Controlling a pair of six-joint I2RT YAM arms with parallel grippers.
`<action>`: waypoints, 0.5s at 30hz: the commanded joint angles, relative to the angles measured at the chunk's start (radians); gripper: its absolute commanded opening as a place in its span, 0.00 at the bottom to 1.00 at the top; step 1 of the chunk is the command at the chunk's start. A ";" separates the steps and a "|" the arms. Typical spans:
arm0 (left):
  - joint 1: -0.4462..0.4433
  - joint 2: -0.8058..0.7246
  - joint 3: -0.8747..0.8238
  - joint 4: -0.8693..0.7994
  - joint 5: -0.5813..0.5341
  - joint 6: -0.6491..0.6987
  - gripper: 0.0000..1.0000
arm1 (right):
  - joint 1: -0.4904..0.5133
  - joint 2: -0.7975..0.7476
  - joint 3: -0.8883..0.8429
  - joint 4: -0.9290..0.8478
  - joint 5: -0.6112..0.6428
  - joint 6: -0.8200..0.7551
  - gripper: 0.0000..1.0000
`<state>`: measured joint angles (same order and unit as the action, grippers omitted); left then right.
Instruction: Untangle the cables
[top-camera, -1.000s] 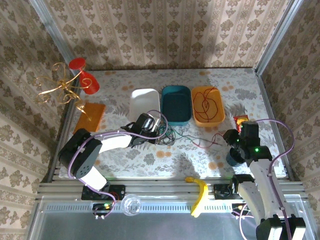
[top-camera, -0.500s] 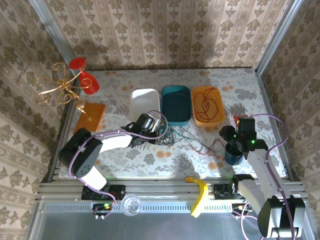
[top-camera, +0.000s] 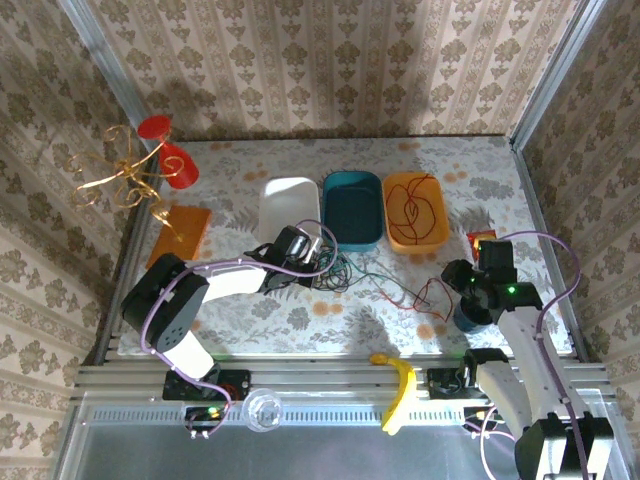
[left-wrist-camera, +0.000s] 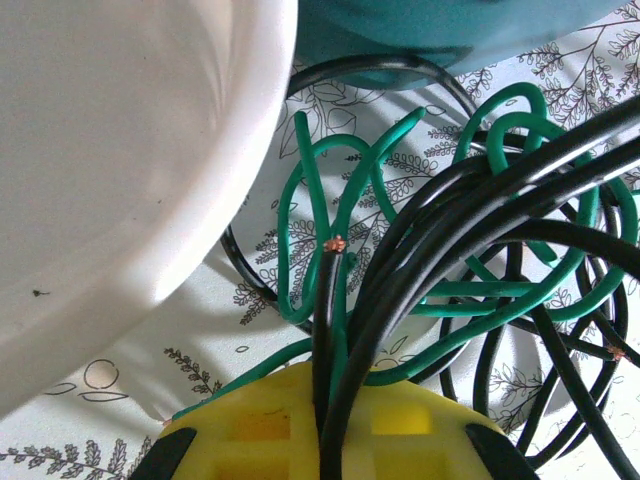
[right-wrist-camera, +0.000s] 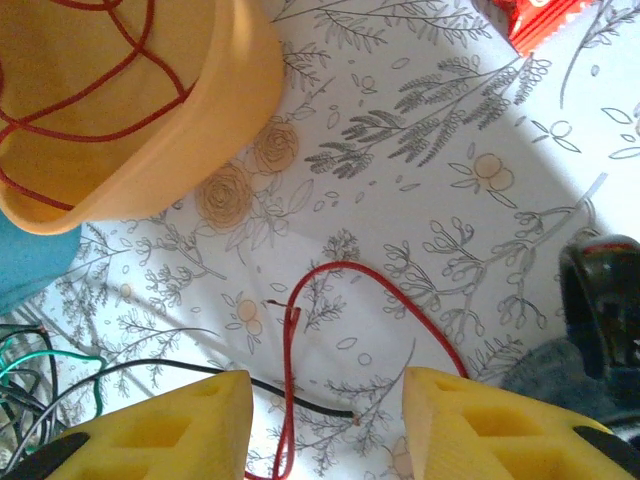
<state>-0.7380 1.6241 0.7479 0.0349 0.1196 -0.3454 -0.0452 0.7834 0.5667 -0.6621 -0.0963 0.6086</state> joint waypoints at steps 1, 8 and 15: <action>0.006 0.036 0.008 -0.070 0.006 -0.001 0.00 | 0.005 -0.033 0.050 -0.081 0.038 -0.016 0.45; 0.005 0.052 0.024 -0.079 0.015 0.004 0.00 | 0.072 -0.058 0.160 -0.085 0.027 -0.085 0.45; 0.003 0.063 0.037 -0.077 0.016 0.005 0.00 | 0.369 0.101 0.199 -0.100 0.134 -0.088 0.45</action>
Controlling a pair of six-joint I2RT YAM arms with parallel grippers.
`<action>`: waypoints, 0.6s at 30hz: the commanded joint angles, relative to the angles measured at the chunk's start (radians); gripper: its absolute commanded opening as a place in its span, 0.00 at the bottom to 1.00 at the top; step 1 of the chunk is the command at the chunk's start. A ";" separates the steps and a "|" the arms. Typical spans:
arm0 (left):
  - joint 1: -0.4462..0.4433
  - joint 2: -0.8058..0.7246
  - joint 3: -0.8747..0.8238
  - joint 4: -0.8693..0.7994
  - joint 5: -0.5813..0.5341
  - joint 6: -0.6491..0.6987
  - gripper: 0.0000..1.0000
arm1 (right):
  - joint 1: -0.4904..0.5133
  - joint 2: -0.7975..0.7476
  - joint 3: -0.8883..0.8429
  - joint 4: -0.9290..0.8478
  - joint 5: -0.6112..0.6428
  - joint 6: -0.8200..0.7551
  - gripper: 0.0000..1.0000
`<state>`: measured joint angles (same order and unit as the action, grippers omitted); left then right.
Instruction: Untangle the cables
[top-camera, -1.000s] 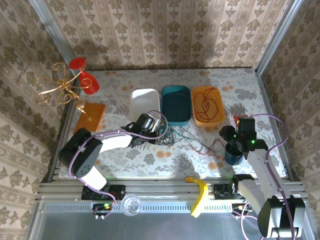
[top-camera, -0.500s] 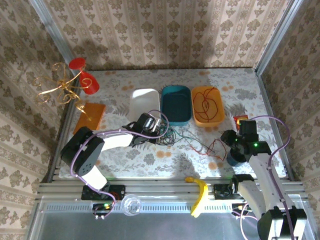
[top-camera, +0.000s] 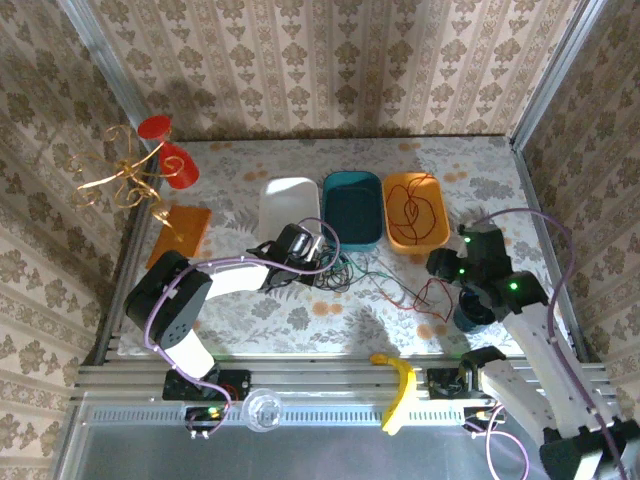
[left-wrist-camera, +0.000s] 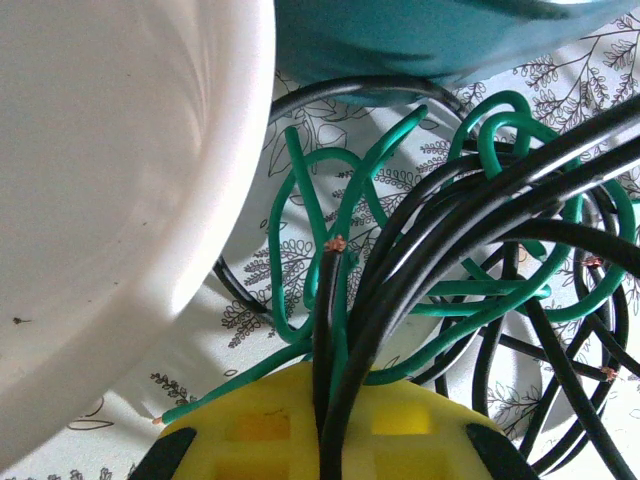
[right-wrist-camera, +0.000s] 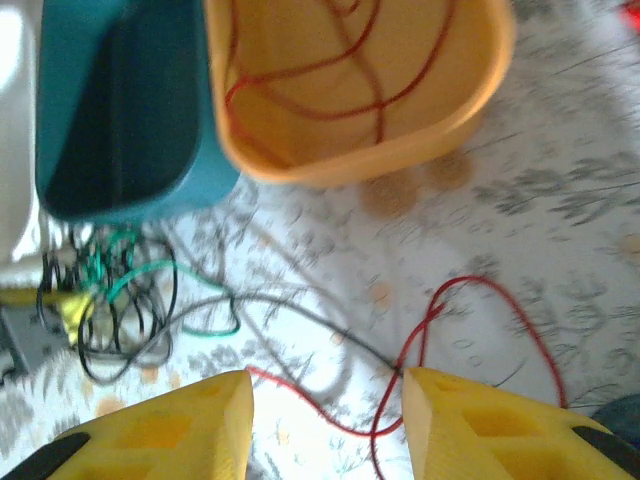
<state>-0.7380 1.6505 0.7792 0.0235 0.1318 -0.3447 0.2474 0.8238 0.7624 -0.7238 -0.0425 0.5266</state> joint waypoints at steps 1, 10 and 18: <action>0.004 0.038 0.006 -0.066 0.003 0.004 0.00 | 0.102 0.089 -0.003 -0.037 0.107 0.009 0.45; 0.004 0.031 0.000 -0.067 0.004 0.001 0.00 | 0.122 0.269 -0.066 0.022 0.152 0.042 0.45; 0.005 0.025 -0.008 -0.065 0.006 0.001 0.00 | 0.112 0.409 -0.117 0.114 0.088 0.036 0.44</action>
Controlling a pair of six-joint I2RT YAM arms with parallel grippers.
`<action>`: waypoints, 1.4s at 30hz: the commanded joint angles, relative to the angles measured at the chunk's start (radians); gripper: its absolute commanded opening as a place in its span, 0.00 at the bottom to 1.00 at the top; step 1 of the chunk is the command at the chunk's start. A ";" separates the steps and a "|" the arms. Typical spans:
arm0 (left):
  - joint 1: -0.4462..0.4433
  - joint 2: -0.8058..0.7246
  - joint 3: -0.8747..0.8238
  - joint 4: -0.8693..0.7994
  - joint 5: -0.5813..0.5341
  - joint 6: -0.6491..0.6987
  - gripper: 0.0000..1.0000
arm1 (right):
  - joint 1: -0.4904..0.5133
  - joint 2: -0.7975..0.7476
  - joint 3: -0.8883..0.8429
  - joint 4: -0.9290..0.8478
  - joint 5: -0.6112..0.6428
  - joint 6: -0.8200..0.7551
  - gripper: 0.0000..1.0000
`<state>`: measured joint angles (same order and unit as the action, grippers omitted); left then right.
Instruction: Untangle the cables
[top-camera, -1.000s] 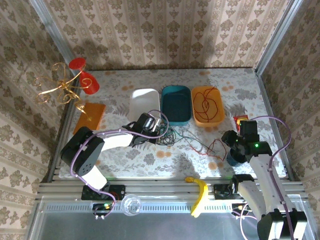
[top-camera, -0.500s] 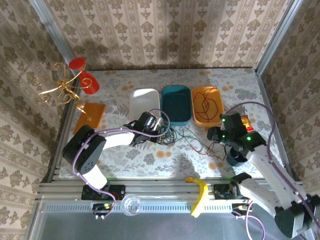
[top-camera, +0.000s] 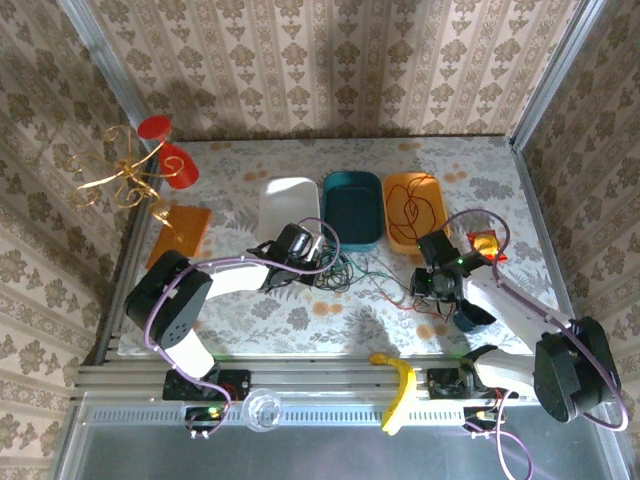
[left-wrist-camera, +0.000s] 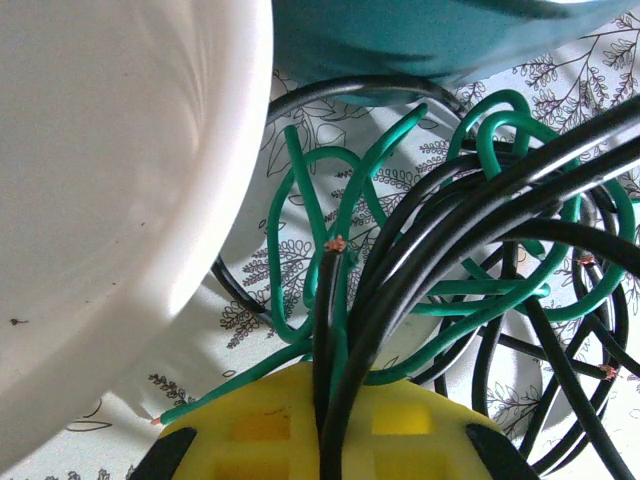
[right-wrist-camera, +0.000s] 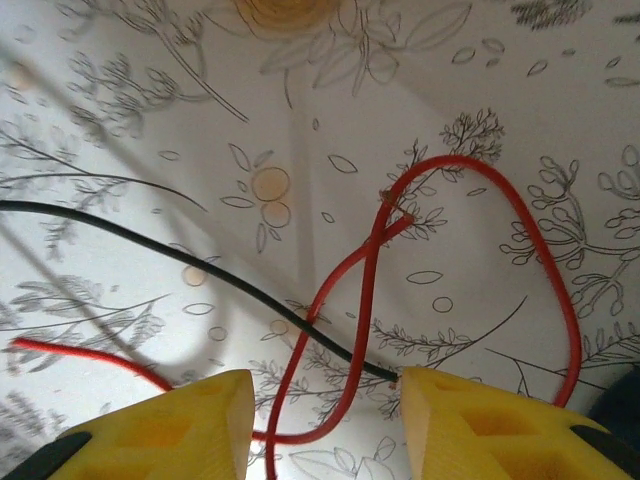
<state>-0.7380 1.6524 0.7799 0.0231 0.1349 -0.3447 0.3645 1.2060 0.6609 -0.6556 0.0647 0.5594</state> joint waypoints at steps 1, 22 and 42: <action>0.003 0.022 -0.010 -0.065 0.002 0.001 0.00 | -0.008 0.044 -0.018 0.055 -0.021 0.002 0.43; 0.003 0.024 -0.022 -0.046 -0.007 0.002 0.00 | -0.033 -0.117 0.213 -0.050 0.306 -0.083 0.00; 0.002 -0.019 -0.081 -0.033 -0.062 -0.022 0.00 | -0.297 -0.074 0.565 0.226 0.451 -0.136 0.00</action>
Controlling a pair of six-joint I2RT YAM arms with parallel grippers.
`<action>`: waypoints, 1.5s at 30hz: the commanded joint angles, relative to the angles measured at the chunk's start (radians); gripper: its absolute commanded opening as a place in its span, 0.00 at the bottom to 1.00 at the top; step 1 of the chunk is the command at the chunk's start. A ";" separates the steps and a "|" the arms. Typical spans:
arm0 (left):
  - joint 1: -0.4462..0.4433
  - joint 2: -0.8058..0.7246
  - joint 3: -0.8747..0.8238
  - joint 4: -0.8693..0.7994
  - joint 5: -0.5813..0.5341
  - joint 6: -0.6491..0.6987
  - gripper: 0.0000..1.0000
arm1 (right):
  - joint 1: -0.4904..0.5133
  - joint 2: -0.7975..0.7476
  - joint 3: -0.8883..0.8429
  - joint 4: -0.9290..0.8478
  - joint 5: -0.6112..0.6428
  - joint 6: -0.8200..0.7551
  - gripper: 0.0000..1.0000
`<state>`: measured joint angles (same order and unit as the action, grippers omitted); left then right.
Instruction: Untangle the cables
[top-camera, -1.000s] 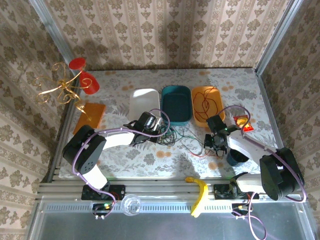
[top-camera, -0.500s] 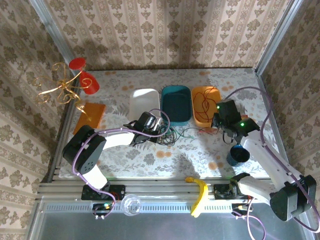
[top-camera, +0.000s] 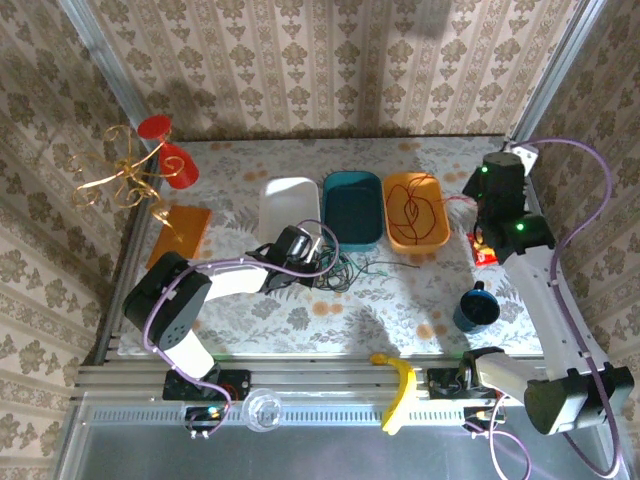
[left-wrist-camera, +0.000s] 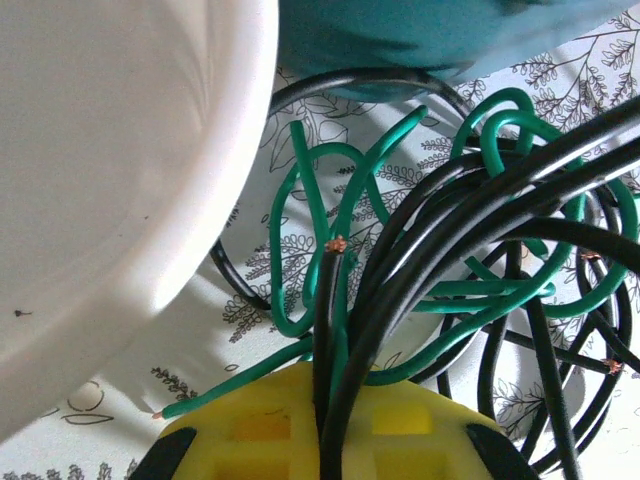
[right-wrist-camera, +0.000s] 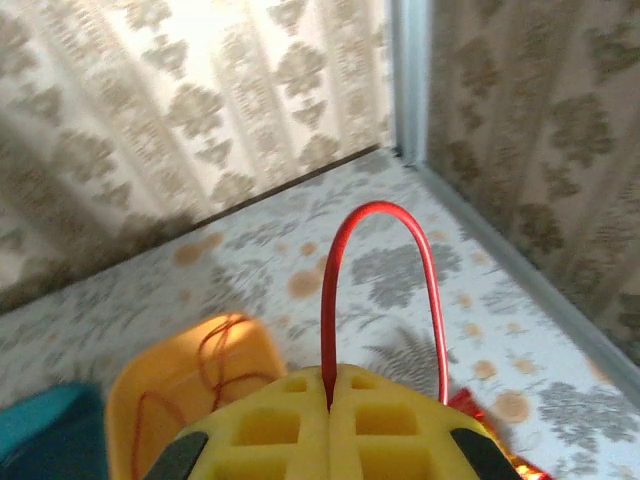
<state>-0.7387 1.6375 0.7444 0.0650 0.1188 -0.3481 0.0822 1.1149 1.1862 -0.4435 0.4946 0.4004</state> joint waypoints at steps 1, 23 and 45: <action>0.003 -0.008 -0.054 -0.071 -0.048 -0.022 0.00 | -0.016 0.030 0.052 0.002 0.017 0.028 0.00; -0.006 -0.033 -0.039 -0.065 -0.027 0.008 0.00 | 0.058 0.472 0.101 0.026 -0.391 0.010 0.07; -0.009 0.016 0.001 -0.065 0.000 0.027 0.00 | 0.376 0.251 -0.237 -0.087 -0.821 -0.016 0.44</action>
<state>-0.7410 1.6234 0.7353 0.0601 0.1093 -0.3435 0.3927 1.3460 1.0016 -0.5045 -0.1535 0.4137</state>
